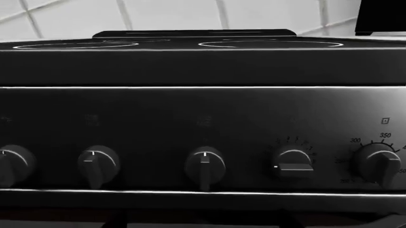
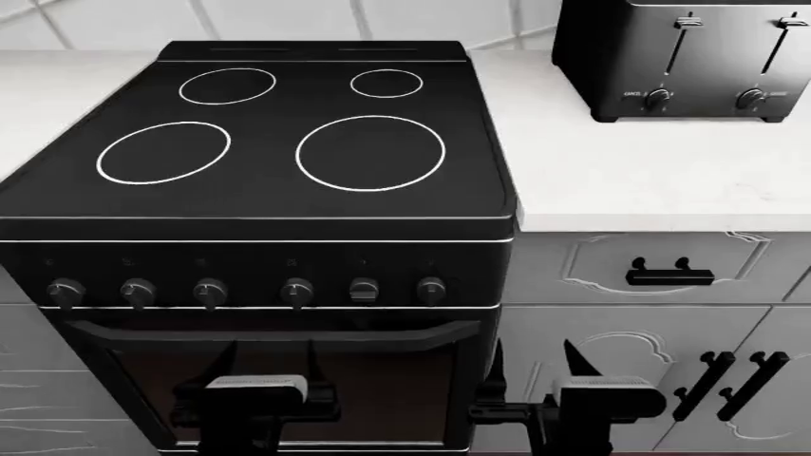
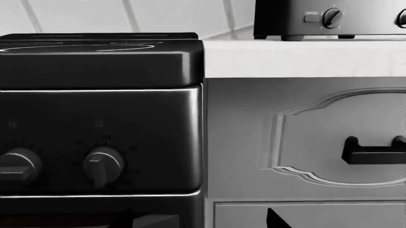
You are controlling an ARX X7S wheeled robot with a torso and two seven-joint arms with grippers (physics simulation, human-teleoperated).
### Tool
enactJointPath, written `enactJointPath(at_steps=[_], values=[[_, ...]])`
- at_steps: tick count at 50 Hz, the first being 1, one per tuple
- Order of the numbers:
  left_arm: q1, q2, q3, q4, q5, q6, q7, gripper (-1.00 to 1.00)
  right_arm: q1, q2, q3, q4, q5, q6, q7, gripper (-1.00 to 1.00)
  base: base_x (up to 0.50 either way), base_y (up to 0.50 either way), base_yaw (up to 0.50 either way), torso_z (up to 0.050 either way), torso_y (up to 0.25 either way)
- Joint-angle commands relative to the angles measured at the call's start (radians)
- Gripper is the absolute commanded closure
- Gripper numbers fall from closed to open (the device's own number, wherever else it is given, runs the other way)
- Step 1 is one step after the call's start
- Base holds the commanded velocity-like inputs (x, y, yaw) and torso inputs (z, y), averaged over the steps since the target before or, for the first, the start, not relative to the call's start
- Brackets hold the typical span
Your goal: Close the microwave door
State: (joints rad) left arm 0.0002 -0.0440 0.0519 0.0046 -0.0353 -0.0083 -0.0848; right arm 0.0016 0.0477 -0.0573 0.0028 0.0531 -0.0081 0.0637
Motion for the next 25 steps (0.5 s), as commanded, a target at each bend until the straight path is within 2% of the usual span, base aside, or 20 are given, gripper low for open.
enactJointPath(at_steps=[1,9,11,14,25], values=[[0.001,-0.013,0.016,-0.011,-0.007,0.04,-0.052,-1.0,0.002,0.021,-0.027,0.016,0.002,-0.047,0.029,-1.0,0.0,0.0,0.0,0.0,0.0],[-0.002,-0.027,0.033,-0.031,-0.038,0.091,-0.038,-1.0,0.004,0.033,-0.041,0.029,0.031,-0.079,0.016,-1.0,0.0,0.0,0.0,0.0,0.0],[-0.003,-0.029,0.035,-0.033,-0.047,0.096,-0.037,-1.0,0.127,0.076,-0.016,-0.191,0.076,0.196,0.02,-1.0,0.0,0.0,0.0,0.0,0.0],[-0.004,-0.034,0.042,-0.042,-0.056,0.119,-0.029,-1.0,0.212,0.102,-0.011,-0.261,0.089,0.315,0.02,-1.0,0.0,0.0,0.0,0.0,0.0],[-0.013,-0.057,0.074,-0.079,-0.09,0.21,0.02,-1.0,0.234,0.127,-0.033,-0.252,0.073,0.258,0.007,-1.0,0.0,0.0,0.0,0.0,0.0]])
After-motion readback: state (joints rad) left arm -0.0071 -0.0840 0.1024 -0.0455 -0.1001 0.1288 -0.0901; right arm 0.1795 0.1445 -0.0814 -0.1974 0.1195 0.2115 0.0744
